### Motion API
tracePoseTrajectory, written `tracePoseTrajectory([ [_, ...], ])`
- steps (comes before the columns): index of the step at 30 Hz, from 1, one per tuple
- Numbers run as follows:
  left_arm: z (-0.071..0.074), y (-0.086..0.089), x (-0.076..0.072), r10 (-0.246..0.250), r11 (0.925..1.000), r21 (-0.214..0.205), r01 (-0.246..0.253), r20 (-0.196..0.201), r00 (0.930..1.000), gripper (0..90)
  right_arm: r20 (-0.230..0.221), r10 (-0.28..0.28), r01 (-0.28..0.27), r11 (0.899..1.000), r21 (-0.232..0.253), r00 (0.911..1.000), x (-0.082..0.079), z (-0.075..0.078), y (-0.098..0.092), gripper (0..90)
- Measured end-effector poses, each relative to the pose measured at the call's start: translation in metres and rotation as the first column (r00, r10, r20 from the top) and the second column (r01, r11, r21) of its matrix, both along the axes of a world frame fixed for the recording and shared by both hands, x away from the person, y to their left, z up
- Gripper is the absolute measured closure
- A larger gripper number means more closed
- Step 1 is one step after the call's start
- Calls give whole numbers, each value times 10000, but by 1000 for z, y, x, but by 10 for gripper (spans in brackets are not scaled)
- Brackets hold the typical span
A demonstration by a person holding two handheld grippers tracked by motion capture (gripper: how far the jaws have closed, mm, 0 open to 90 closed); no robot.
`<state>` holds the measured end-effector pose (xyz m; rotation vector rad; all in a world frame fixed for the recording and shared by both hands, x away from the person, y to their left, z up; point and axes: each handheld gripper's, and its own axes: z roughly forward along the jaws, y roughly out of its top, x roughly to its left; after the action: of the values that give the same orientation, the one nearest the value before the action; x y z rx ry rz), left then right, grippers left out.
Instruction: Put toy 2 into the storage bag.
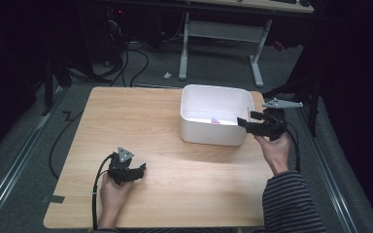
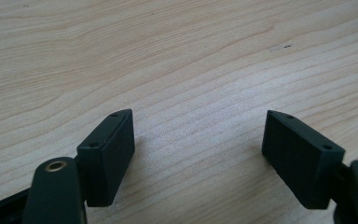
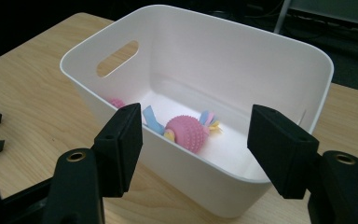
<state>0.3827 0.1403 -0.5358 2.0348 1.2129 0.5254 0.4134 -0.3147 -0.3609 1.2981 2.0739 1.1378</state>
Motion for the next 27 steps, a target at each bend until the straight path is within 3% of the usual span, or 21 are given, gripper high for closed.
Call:
tracePoseTrajectory([
  [12,0,0,0,0,10000,3,0,1,10000,257,207,102,-105,9998,169,9997,-34,1,-11,373],
  [16,0,0,0,-10,10000,1,10,-1,10000,256,136,21,-21,10000,19,9999,-42,-2,-11,384],
  [23,0,0,0,-12,10000,8,12,0,10000,256,502,177,-152,9986,-509,9986,-58,-1,-3,396],
  [27,0,0,0,-14,10000,5,14,1,10000,256,396,219,-205,9991,-360,9990,-66,-8,-4,397],
])
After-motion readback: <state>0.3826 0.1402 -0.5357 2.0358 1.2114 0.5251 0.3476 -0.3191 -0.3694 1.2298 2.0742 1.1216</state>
